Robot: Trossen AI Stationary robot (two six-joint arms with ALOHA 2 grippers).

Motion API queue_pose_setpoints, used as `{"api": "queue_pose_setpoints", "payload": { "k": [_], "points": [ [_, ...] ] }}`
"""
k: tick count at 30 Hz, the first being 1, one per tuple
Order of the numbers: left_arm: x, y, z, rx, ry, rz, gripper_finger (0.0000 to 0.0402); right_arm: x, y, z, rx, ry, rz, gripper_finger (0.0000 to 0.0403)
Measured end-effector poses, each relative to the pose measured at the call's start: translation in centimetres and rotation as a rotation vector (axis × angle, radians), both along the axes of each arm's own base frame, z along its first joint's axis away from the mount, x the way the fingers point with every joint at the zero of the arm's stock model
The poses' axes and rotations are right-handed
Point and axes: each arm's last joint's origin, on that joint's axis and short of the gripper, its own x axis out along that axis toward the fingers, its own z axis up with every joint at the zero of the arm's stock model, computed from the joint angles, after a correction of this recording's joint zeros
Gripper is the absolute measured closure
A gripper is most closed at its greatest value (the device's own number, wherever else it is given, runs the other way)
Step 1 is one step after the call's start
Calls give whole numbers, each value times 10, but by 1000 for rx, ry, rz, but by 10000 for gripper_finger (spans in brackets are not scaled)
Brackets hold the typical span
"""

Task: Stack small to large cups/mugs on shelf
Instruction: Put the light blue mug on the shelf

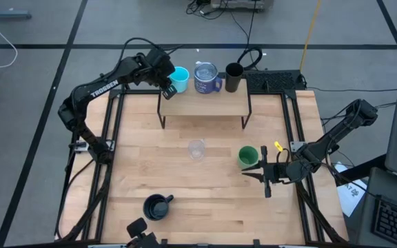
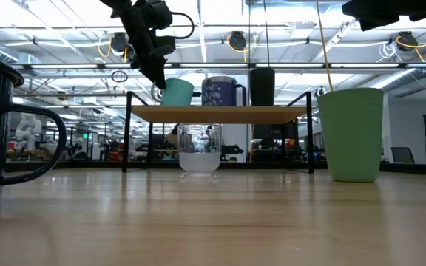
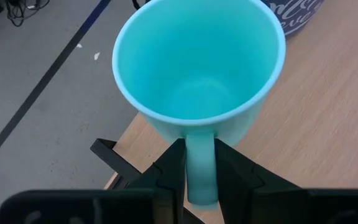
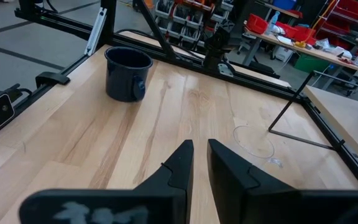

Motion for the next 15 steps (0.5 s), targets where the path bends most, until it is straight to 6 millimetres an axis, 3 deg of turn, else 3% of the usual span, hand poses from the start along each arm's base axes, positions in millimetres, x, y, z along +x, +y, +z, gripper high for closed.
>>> {"api": "queue_pose_setpoints", "payload": {
  "k": [15],
  "points": [
    [0, 0, 0, -13, -10, -13, 316, 0, 0, 0, 0, 0, 0, 367]
  ]
}}
